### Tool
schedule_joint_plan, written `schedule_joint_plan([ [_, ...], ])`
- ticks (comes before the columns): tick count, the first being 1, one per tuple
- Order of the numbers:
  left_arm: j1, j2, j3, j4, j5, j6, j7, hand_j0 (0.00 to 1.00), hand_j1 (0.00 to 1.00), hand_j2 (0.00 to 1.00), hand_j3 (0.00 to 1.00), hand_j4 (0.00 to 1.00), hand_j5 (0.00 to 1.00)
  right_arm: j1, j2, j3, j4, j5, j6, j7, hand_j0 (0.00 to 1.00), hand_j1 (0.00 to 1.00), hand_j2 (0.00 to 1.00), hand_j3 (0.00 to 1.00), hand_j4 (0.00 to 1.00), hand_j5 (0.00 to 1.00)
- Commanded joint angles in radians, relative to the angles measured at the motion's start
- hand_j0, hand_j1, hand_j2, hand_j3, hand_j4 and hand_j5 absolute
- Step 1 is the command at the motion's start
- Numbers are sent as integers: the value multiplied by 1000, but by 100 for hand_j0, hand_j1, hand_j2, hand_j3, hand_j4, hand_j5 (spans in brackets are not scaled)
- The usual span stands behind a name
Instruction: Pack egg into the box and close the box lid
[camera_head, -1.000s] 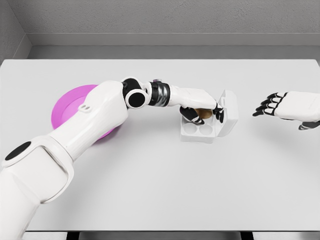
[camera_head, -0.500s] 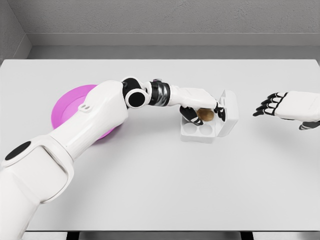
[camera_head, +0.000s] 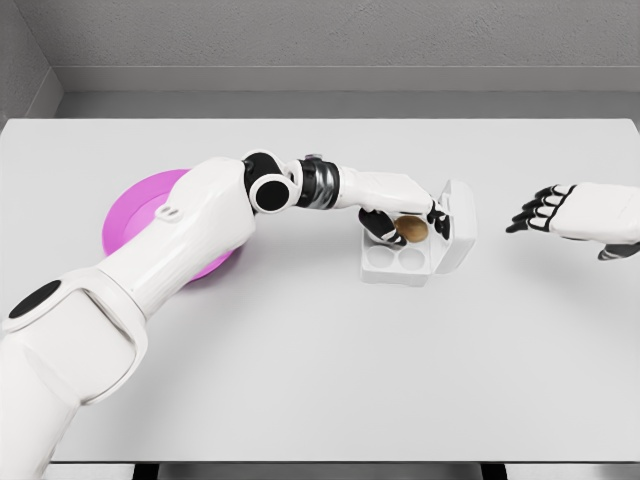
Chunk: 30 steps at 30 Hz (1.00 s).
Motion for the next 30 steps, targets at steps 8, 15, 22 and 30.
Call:
schedule_joint_plan([
  [8, -8, 0, 12, 5, 8, 2, 0, 68, 68, 68, 68, 68, 68, -2, 0, 0, -6, -3, 2, 0, 100, 100, 100, 100, 100, 100],
  [15, -12, 0, 32, 5, 8, 2, -2, 68, 68, 68, 68, 68, 68, -2, 0, 0, -23, -3, 2, 0, 100, 100, 100, 100, 100, 100],
  [22, -12, 6, 32, 5, 18, 2, 0, 68, 68, 68, 68, 68, 68, -2, 3, 0, -23, -3, 2, 0, 100, 100, 100, 100, 100, 100],
  [30, -12, 52, 73, 6, 22, 2, -2, 68, 68, 68, 68, 68, 68, -6, 14, 0, -25, -3, 2, 0, 100, 100, 100, 100, 100, 100],
])
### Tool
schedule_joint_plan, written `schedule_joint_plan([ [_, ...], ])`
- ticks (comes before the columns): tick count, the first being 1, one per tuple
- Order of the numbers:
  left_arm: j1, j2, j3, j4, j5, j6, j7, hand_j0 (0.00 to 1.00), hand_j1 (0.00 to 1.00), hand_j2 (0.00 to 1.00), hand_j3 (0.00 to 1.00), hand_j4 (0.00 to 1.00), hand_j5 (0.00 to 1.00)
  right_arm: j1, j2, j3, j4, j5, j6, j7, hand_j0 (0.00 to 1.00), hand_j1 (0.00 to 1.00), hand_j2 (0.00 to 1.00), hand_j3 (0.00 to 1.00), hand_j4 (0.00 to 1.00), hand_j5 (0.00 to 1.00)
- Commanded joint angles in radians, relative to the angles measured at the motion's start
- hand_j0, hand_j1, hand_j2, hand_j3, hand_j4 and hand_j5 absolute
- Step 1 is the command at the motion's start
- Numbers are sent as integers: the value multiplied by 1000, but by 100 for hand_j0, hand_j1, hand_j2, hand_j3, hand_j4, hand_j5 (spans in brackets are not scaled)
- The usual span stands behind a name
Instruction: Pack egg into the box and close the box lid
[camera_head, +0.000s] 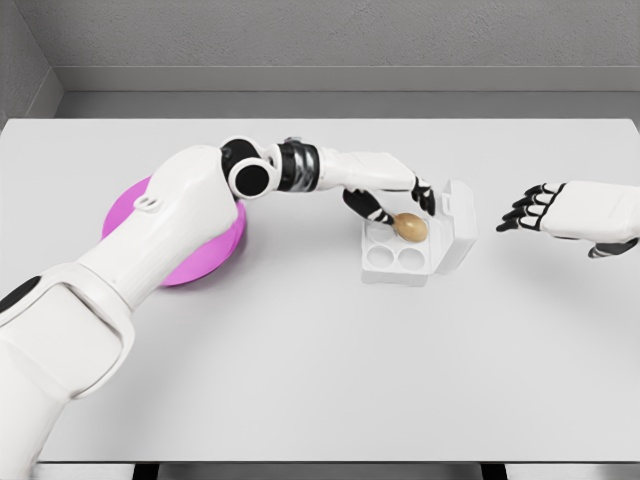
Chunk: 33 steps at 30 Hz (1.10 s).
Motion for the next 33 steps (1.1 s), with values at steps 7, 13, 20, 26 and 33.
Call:
schedule_joint_plan([
  [7, 0, 132, 101, 3, 24, 2, 0, 68, 68, 68, 68, 68, 68, 0, 8, 0, -13, -3, 2, 0, 100, 100, 100, 100, 100, 100],
  [13, 8, 373, 276, 7, 126, 2, 2, 100, 100, 100, 100, 100, 100, -5, 11, 0, -59, -3, 2, 0, 100, 100, 100, 100, 100, 100],
  [20, 14, 474, 304, 90, 129, 2, 3, 100, 100, 100, 100, 100, 100, -8, 24, 0, -108, -3, 2, 0, 100, 100, 100, 100, 100, 100],
  [26, 29, 479, 304, 92, 150, 2, 2, 100, 100, 100, 100, 100, 100, -12, 24, 0, -141, -9, 2, 0, 100, 100, 100, 100, 100, 100],
  [33, 28, 481, 304, 148, 189, 2, 0, 100, 100, 100, 100, 100, 100, -34, 76, 9, -143, -9, 2, 0, 100, 100, 100, 100, 100, 100],
])
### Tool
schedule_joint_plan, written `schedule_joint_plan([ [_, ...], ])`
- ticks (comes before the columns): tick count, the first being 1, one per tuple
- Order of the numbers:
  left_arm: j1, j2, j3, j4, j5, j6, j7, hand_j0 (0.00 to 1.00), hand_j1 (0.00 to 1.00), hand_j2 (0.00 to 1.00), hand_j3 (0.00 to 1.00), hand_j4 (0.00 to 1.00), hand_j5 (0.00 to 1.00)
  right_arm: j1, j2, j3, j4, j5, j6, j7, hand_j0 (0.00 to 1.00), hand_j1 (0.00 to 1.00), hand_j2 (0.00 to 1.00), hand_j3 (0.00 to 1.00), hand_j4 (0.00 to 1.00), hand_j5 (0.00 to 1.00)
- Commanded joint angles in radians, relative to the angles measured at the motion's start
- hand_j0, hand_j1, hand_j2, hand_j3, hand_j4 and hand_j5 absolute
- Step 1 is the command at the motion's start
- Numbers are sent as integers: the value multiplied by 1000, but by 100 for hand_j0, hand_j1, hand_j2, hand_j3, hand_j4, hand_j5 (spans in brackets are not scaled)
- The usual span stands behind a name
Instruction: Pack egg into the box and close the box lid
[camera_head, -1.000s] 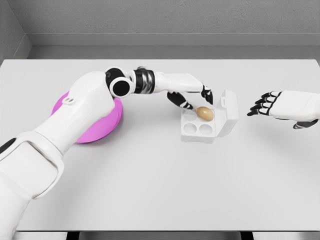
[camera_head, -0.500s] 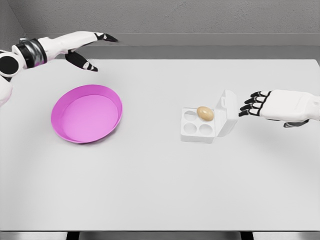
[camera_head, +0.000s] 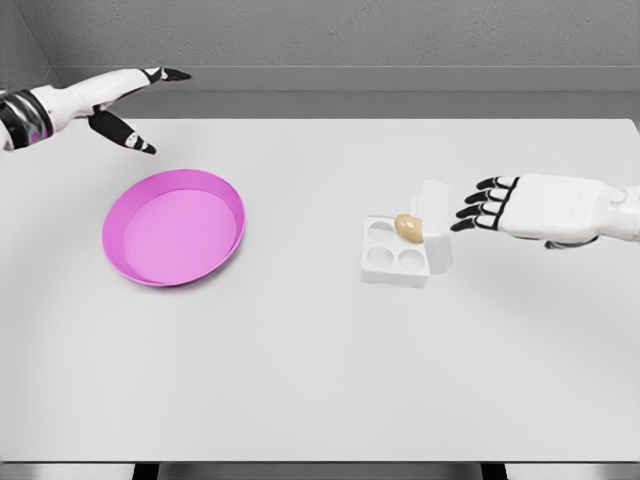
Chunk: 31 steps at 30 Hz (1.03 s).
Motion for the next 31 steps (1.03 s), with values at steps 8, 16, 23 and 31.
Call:
schedule_joint_plan([
  [8, 0, 1, 3, 19, 25, 2, 0, 100, 100, 100, 100, 100, 100, -64, 103, 105, -1, -3, 2, 0, 100, 100, 100, 100, 100, 100],
  [16, 0, 16, 4, 19, 25, 2, 0, 100, 100, 100, 100, 100, 100, -87, 103, -83, 31, -86, 2, 0, 100, 100, 100, 100, 100, 100],
  [23, 2, 18, 3, 57, 25, 2, 1, 100, 100, 100, 100, 100, 100, 20, 50, -151, 149, -139, 2, 0, 100, 100, 100, 100, 100, 100],
  [31, 31, 3, -3, 273, 17, 2, 3, 100, 100, 100, 100, 100, 100, 23, 50, -153, 150, -138, 2, 0, 100, 100, 100, 100, 100, 100],
])
